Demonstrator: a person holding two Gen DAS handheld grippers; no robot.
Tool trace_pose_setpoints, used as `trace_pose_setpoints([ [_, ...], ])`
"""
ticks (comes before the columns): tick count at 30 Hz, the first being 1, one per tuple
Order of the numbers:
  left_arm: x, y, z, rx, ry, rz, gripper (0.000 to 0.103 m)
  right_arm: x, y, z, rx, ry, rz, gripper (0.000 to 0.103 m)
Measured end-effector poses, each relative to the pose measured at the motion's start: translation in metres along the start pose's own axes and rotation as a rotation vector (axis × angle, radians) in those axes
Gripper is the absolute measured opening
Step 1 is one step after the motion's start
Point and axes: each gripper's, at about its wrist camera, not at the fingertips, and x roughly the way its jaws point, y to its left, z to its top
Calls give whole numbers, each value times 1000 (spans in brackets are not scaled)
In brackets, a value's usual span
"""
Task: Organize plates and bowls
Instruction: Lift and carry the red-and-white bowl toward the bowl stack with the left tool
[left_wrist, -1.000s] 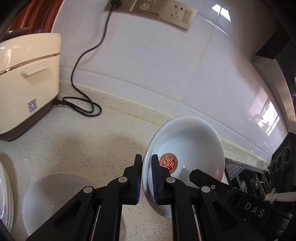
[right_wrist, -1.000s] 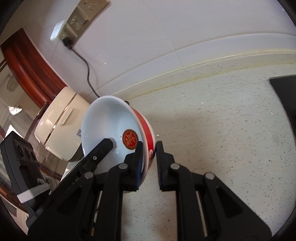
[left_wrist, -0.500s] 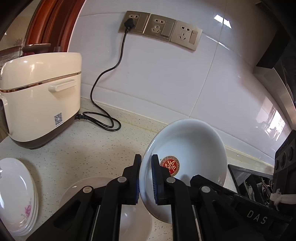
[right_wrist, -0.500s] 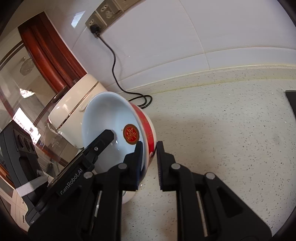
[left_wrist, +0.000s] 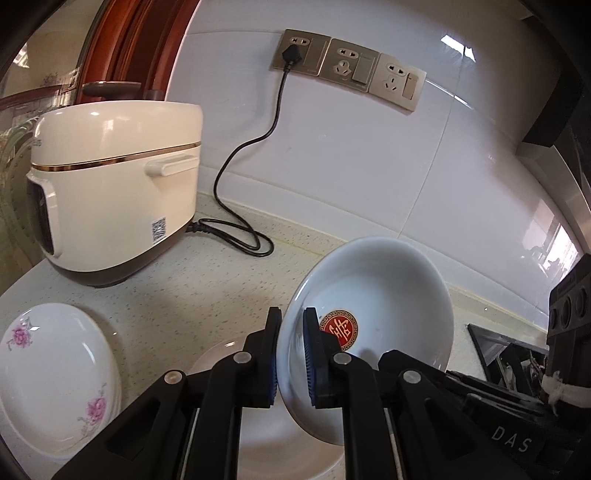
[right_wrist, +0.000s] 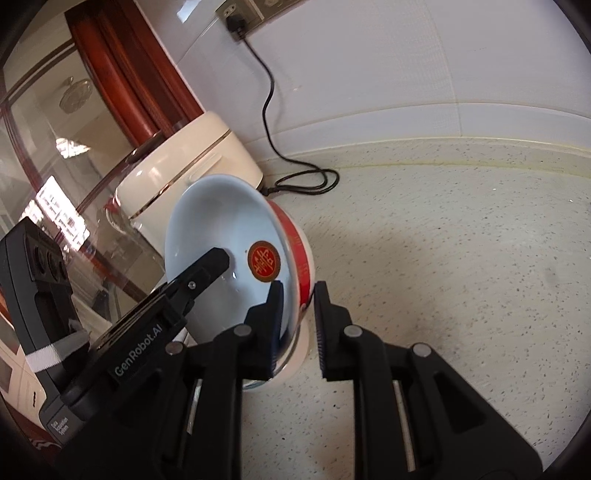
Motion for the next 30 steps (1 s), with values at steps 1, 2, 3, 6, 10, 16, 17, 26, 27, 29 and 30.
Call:
trace_pose_setpoints([
  [1, -2, 1, -1, 4, 0, 2, 14, 1, 2, -1, -6, 5, 2, 20],
  [2, -2, 1, -2, 9, -1, 7, 16, 2, 4, -2, -14, 10, 5, 20],
  [3, -4, 3, -3, 13, -3, 12, 16, 3, 6, -3, -19, 13, 8, 20],
  [6, -6, 5, -4, 10, -5, 20, 16, 6, 10, -5, -29, 23, 12, 20],
  [10, -9, 7, -6, 20, -10, 30, 16, 8, 14, -8, -39, 30, 17, 20],
  [16, -13, 7, -7, 34, -11, 48, 16, 10, 18, -10, -50, 40, 27, 20],
  [17, -13, 8, -7, 38, -8, 52, 16, 11, 18, -10, -52, 44, 28, 20],
  [26, 0, 20, -11, 21, 94, 55, 17, 20, 24, -13, -58, 98, 32, 20],
  [27, 1, 21, -12, 20, 99, 56, 17, 22, 24, -13, -59, 105, 31, 20],
  [29, 2, 23, -13, 20, 106, 61, 17, 24, 26, -15, -68, 114, 26, 20],
  [30, 3, 24, -14, 24, 108, 64, 17, 25, 26, -16, -72, 117, 22, 20],
])
